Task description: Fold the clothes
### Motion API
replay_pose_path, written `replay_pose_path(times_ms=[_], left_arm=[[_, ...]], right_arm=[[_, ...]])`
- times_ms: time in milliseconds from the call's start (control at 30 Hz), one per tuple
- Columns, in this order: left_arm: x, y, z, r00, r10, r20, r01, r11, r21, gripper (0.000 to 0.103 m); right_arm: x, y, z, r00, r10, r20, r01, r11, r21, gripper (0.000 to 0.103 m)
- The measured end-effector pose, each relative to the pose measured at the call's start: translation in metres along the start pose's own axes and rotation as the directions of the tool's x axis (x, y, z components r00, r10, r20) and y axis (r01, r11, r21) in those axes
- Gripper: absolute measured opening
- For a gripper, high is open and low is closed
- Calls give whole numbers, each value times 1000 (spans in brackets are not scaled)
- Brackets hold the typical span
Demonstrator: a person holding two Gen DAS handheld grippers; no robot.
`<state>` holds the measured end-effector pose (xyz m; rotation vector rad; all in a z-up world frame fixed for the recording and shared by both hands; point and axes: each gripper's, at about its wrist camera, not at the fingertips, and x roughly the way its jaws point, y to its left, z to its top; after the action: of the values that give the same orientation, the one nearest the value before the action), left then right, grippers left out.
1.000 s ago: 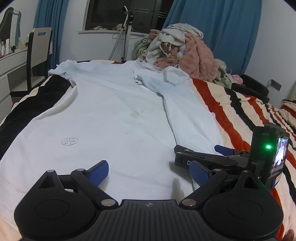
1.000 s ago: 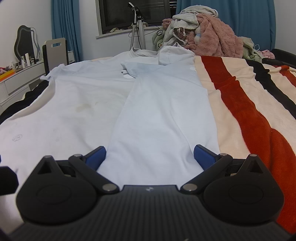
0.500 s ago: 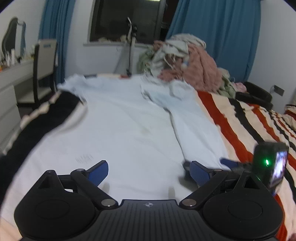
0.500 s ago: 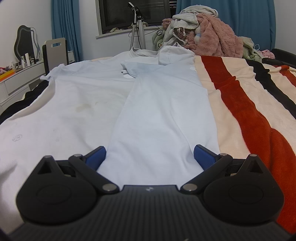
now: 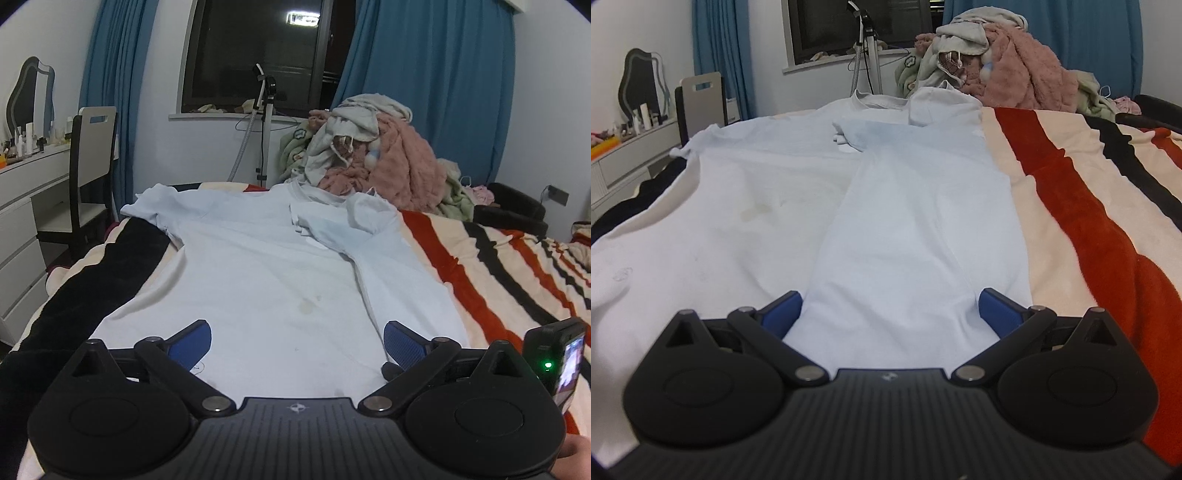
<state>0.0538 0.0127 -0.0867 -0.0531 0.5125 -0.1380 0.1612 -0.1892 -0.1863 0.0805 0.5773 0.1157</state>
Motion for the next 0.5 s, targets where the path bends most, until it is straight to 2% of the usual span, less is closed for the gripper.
replay_pose_path(times_ms=[167, 267, 333, 400, 433, 500], left_arm=[[-1, 4, 12, 1000, 11, -29, -12, 1000, -19, 101], [-12, 9, 29, 999, 33, -8, -32, 995, 90, 101], [-14, 17, 38, 995, 91, -26, -87, 988, 131, 101], [-17, 38, 39, 996, 87, -9, -87, 994, 65, 101], [-19, 49, 39, 997, 82, 2, -82, 996, 26, 101], [-23, 71, 39, 997, 73, 24, -71, 996, -52, 101]], right_arm=[[0, 1, -2, 1000, -5, 12, 5, 1000, 2, 103], [-3, 2, -1, 1000, -5, 0, 5, 1000, 8, 103], [-6, 5, 4, 999, 1, -48, -2, 1000, -6, 103], [-5, 9, 15, 994, 0, -110, -6, 998, -55, 102], [-8, 13, 23, 996, 1, -93, -7, 998, -68, 100], [-11, 25, 41, 1000, 24, 12, -23, 997, -79, 100]])
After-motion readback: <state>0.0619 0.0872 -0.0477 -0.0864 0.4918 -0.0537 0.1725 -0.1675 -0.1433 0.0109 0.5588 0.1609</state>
